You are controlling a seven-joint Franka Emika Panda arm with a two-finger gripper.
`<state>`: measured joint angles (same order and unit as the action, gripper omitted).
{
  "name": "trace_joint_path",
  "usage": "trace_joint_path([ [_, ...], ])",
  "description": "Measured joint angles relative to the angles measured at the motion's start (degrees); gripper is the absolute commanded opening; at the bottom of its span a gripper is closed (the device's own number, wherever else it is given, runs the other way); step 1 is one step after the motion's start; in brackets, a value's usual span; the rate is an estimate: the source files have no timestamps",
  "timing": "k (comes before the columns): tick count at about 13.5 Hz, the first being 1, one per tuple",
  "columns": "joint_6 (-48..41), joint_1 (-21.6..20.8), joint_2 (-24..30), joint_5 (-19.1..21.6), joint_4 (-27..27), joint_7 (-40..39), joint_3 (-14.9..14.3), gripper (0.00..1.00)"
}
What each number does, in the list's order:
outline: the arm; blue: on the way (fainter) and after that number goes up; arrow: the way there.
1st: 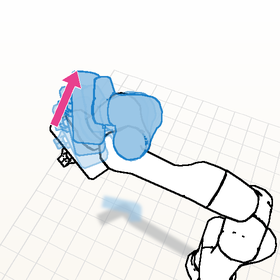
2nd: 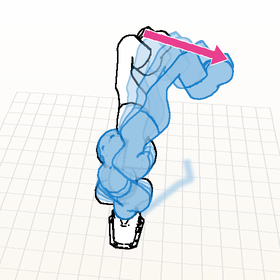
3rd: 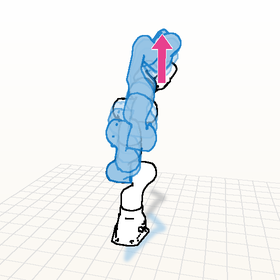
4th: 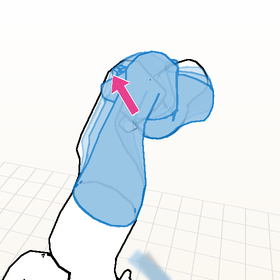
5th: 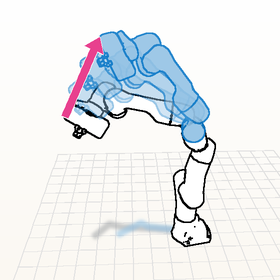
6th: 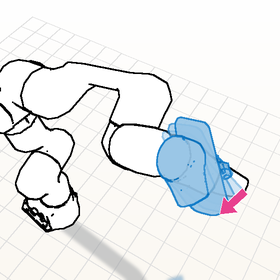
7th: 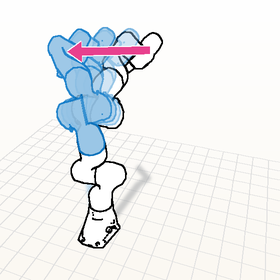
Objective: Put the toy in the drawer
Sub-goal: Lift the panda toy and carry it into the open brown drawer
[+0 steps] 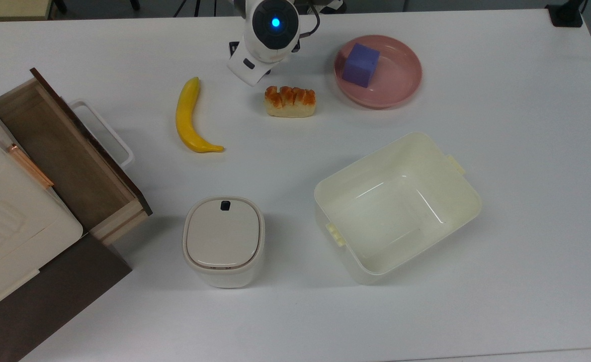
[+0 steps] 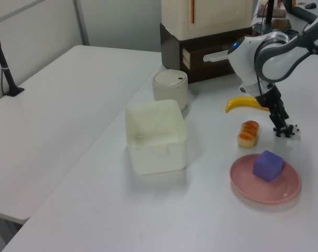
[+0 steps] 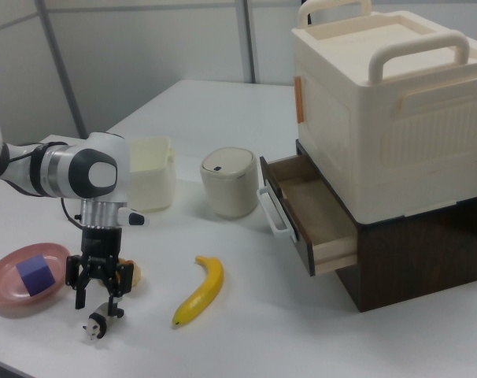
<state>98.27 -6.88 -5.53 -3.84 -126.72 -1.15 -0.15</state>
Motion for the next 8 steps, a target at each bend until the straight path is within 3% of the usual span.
trace_joint_path([
  [3, 0.0, -0.2, 0.0, 0.0, -0.6, 0.2, 0.0, 0.43],
  [5, 0.2, -0.2, 0.0, 0.0, -0.7, 0.2, 0.0, 0.23],
  [8, 0.3, -0.1, 0.3, 0.0, -0.7, 0.2, -0.1, 0.16],
])
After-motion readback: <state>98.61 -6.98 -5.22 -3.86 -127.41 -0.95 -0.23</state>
